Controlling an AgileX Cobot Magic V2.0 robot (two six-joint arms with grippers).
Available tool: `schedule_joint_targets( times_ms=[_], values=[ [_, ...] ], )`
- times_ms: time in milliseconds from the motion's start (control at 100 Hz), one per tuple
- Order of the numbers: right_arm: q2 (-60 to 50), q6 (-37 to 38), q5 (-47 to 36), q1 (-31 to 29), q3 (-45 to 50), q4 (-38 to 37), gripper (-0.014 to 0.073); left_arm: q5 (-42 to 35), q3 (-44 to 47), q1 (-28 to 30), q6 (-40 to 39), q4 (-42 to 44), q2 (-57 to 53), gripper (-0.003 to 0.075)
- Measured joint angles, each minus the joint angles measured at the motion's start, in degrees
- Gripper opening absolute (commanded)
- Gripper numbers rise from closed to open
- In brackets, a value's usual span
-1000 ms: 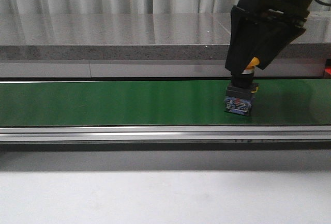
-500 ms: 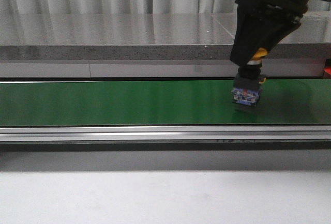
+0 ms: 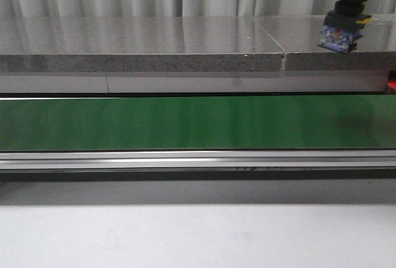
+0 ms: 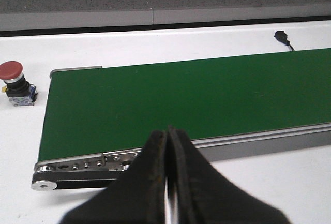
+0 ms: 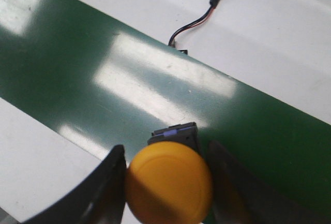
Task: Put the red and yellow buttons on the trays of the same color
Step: 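Carry the yellow button with the right gripper into the yellow tray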
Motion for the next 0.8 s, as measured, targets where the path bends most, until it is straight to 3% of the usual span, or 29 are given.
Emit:
schedule_joint_targets(
  times_ms=[390, 800],
  values=[
    [-5.0, 10.8, 2.2, -12.3, 0.7, -11.0, 0.0038, 0.0, 0.0, 0.0, 0.0, 0.0, 0.0, -0.0021],
    [-5.0, 20.3, -3.5, -31.3, 10.2, -11.8, 0.0038, 0.0, 0.0, 0.0, 0.0, 0.0, 0.0, -0.0021]
  ],
)
